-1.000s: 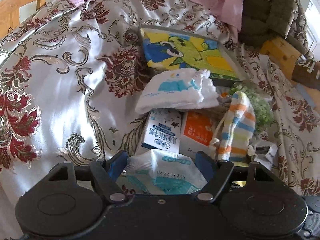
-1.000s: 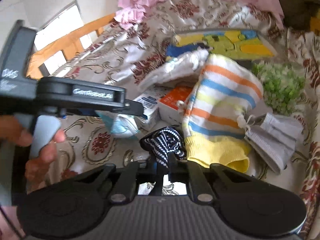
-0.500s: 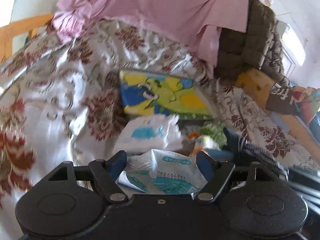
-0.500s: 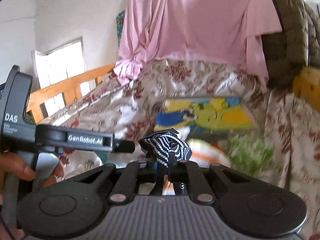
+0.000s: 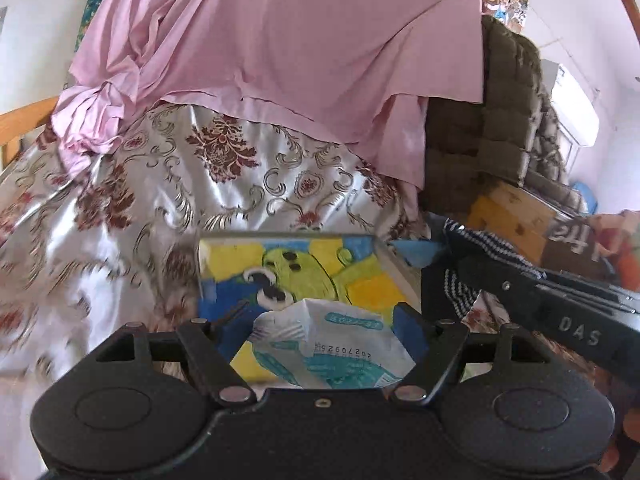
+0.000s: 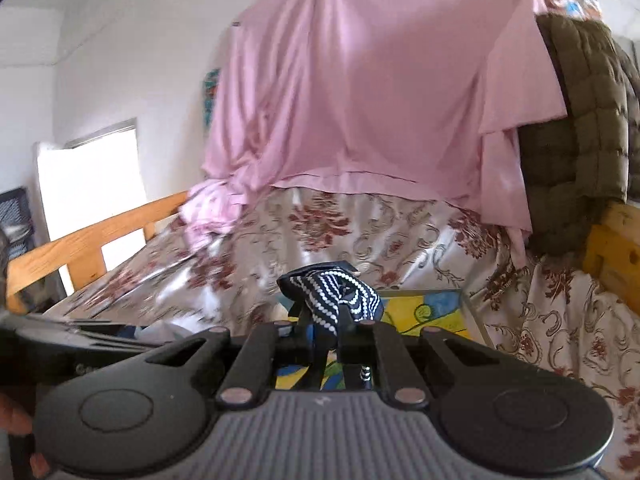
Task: Organize soft objects
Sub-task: 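Carry both items onto the glass tray and open both tools to release them, then withdraw both tools from the tray back toward the pile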
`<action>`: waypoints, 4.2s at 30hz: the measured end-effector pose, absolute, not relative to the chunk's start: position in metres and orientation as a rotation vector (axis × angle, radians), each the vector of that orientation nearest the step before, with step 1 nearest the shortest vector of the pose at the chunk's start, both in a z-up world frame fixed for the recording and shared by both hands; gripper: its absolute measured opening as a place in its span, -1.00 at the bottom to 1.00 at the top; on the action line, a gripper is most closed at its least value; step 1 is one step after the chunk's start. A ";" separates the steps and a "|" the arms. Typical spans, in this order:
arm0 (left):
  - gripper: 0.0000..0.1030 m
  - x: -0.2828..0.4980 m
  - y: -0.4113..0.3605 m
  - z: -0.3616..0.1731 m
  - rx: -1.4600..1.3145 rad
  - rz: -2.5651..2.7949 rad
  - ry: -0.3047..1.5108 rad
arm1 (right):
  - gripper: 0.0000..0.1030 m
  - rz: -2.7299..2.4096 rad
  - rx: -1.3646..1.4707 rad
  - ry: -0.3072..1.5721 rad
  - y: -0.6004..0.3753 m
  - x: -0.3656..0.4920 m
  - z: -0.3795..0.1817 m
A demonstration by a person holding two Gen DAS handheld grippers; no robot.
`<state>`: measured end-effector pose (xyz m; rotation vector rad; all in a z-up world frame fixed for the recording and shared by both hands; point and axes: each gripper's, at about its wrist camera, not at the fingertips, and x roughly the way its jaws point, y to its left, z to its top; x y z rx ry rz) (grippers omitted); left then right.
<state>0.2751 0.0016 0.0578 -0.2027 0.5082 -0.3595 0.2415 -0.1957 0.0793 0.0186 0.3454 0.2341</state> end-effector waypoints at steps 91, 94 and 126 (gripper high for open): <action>0.99 0.049 -0.022 0.032 0.004 -0.203 0.322 | 1.00 -0.115 0.240 0.399 -0.257 0.005 0.026; 0.99 0.043 -0.022 0.023 0.001 -0.202 0.346 | 1.00 -0.130 0.227 0.417 -0.255 -0.001 0.022; 0.99 0.056 -0.024 -0.027 0.063 -0.127 0.648 | 1.00 -0.201 0.025 0.724 -0.233 0.026 -0.009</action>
